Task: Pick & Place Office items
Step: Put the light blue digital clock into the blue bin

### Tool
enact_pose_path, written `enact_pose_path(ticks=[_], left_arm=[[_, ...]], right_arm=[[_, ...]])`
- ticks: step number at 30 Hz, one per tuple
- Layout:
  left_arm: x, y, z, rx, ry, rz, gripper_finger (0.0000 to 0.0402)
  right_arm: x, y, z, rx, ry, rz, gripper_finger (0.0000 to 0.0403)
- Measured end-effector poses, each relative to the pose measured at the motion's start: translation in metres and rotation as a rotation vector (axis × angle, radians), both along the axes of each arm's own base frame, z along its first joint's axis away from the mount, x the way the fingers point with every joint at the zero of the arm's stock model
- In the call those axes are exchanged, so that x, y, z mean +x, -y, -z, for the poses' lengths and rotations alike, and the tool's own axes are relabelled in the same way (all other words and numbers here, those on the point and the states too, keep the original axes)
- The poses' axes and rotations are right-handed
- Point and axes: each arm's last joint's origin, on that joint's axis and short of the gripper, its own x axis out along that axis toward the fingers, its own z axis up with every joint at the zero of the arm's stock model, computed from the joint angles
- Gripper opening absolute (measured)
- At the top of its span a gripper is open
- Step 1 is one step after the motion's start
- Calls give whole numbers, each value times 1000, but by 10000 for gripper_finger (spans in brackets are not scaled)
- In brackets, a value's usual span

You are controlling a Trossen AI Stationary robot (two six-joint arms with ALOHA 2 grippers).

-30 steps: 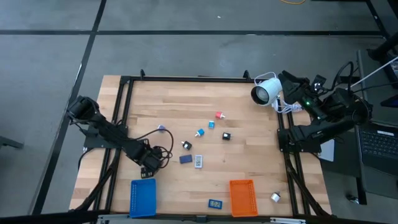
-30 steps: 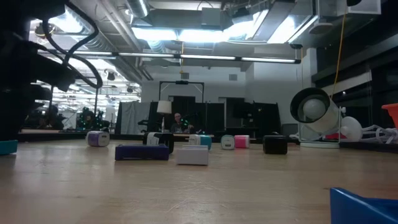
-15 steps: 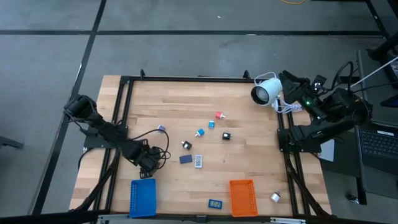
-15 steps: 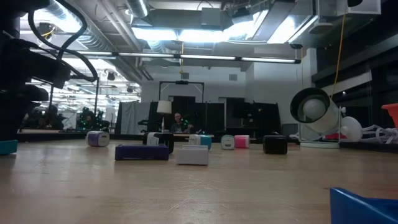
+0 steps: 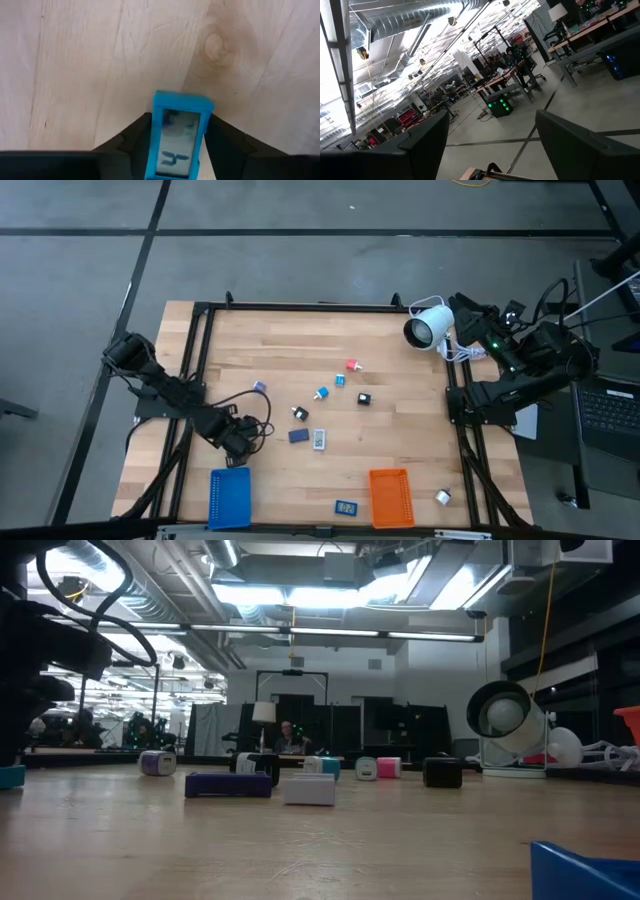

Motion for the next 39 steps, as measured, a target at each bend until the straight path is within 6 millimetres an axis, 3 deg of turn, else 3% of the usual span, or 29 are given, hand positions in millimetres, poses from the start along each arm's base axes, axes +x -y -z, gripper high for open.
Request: enact_pose_path(ticks=[10, 17, 21, 24, 27, 32, 39], left_arm=[[-9, -11, -15, -17, 81, -305, 152], [-23, -27, -62, -86, 383, -506, 152], [-32, -35, -94, -212, 594, -527, 152], [-31, -33, -117, -393, 741, -439, 152], [-28, -24, -130, -621, 747, -328, 152], [-20, 3, -123, -853, 549, -206, 152], [-15, 48, -86, -884, 278, -88, 152]], right_arm=[[0, 0, 0, 0, 0, 0, 302], [0, 0, 0, -1, 2, -3, 302], [0, 0, 0, -2, 4, -7, 302], [1, -1, -1, -14, 7, -34, 302], [1, -1, -1, -19, 7, -47, 302], [1, -1, -1, -22, 6, -52, 302], [2, -1, 1, -28, -14, -51, 302]])
